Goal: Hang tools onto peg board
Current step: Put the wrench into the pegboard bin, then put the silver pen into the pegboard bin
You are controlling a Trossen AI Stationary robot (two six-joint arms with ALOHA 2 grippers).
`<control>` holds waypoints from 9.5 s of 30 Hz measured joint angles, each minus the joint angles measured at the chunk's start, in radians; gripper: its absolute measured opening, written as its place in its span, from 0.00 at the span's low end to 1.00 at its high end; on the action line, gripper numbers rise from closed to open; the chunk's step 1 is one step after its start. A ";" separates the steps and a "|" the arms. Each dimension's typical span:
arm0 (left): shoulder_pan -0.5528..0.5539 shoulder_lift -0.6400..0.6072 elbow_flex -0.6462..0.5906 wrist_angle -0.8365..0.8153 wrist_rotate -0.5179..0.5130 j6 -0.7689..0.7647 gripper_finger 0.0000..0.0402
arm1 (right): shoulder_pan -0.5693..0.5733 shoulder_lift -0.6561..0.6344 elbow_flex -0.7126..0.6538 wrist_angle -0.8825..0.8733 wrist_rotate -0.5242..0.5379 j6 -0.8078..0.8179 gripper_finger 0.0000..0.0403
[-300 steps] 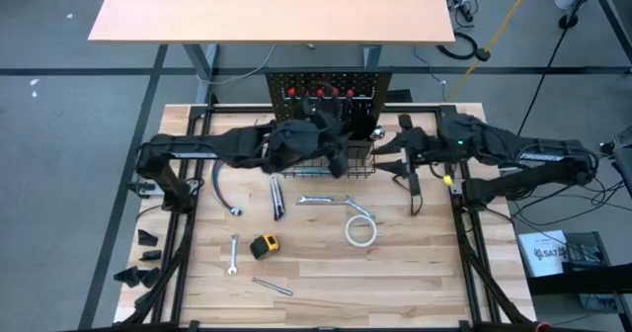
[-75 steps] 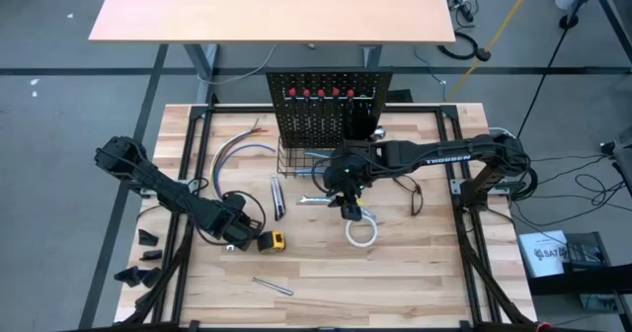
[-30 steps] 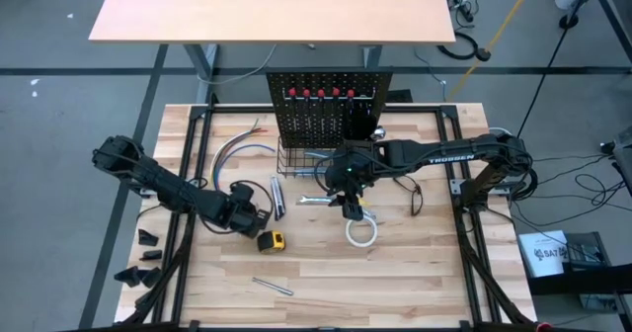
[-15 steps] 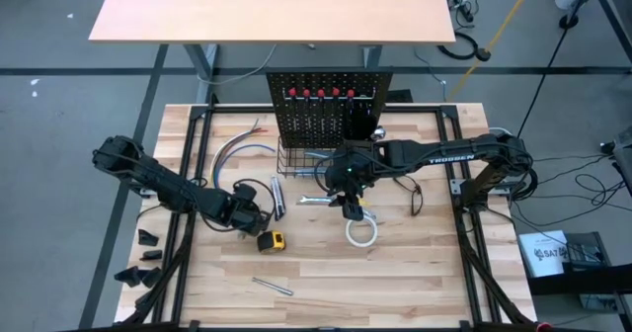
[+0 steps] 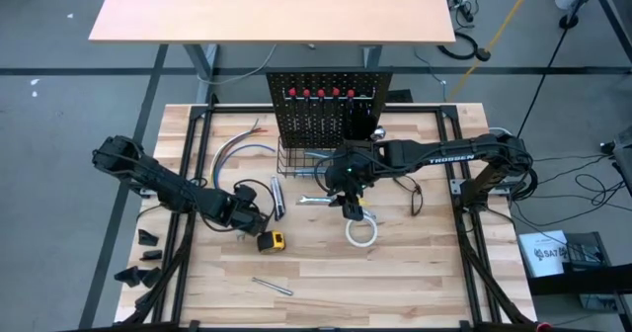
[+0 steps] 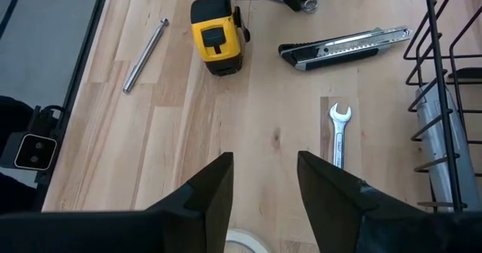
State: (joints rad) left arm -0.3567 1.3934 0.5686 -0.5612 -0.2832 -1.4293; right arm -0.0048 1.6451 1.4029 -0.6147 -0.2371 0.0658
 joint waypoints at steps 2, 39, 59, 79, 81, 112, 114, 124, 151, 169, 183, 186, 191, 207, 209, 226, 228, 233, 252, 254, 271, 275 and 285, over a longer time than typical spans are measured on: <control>0.008 0.006 0.000 0.004 0.000 0.004 0.23 | 0.000 0.000 0.000 0.000 0.000 0.000 0.36; 0.098 -0.009 0.038 0.016 0.064 0.268 0.00 | 0.122 0.000 -0.010 -0.146 0.090 0.283 0.36; 0.099 -0.363 0.041 -0.021 -0.024 0.587 0.05 | 0.314 0.026 -0.202 0.125 0.476 0.791 0.36; 0.043 -0.490 -0.094 0.032 0.052 0.751 0.01 | 0.188 0.290 -0.187 0.710 0.470 0.384 0.28; 0.028 -0.492 -0.129 0.036 0.064 0.737 0.01 | 0.188 0.290 -0.179 0.718 0.470 0.382 0.25; -0.027 -0.454 -0.157 0.338 0.370 0.964 0.63 | 0.330 0.154 -0.172 0.447 0.384 0.323 0.54; -0.042 -0.454 -0.157 0.382 0.388 0.964 0.68 | 0.346 0.146 -0.173 0.398 0.382 0.350 0.58; -0.143 -0.453 -0.157 0.419 0.270 0.861 0.72 | 0.405 0.109 -0.173 0.190 0.247 0.424 0.60; -0.475 0.031 0.100 0.503 0.082 0.964 0.72 | 0.598 0.109 -0.173 0.160 0.338 0.568 0.58; -0.478 0.294 0.164 0.500 0.042 0.967 0.59 | 0.615 0.109 -0.173 0.143 0.342 0.531 0.58; -0.479 0.319 0.166 0.493 -0.031 1.025 0.16 | 0.622 0.109 -0.174 0.110 0.341 0.551 0.58; -0.478 0.319 0.166 0.495 -0.026 1.027 0.14 | 0.622 0.109 -0.174 0.109 0.341 0.552 0.58; -0.478 0.319 0.165 0.498 -0.022 1.026 0.06 | 0.622 0.109 -0.174 0.108 0.341 0.562 0.58; -0.473 0.199 0.246 0.368 -0.061 1.020 0.03 | 0.599 0.012 -0.174 0.069 0.513 0.453 0.58; -0.471 0.154 0.263 0.354 -0.086 1.025 0.03 | 0.587 -0.023 -0.174 0.063 0.543 0.430 0.58; -0.321 -0.343 0.341 0.415 -0.326 1.147 0.03 | 0.440 -0.292 -0.174 0.658 0.572 -0.026 0.58; -0.295 -0.386 0.342 0.521 -0.330 1.228 0.03 | 0.414 -0.292 -0.174 0.744 0.570 -0.088 0.58; -0.231 -0.439 0.343 0.774 -0.286 1.461 0.03 | 0.304 -0.266 -0.174 0.962 0.411 -0.147 0.58; -0.003 -0.385 0.343 1.034 -0.074 1.592 0.03 | 0.114 0.021 0.309 0.830 0.204 -0.134 0.57; 0.008 -0.385 0.343 1.035 -0.057 1.601 0.03 | 0.109 0.048 0.359 0.783 0.204 -0.139 0.55; 0.054 -0.430 0.343 1.048 -0.033 1.647 0.03 | 0.101 0.101 0.453 0.729 0.211 -0.202 0.26; 0.063 -0.430 0.343 1.041 -0.020 1.647 0.03 | 0.096 0.107 0.453 0.746 0.212 -0.217 0.19; 0.064 -0.427 0.343 1.020 -0.008 1.664 0.03 | 0.084 0.108 0.453 0.709 0.212 -0.173 0.28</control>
State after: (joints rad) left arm -0.2932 0.9665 0.9115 0.4587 -0.2913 0.2344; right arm 0.0793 1.7531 1.8561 0.0945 -0.0246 -0.1073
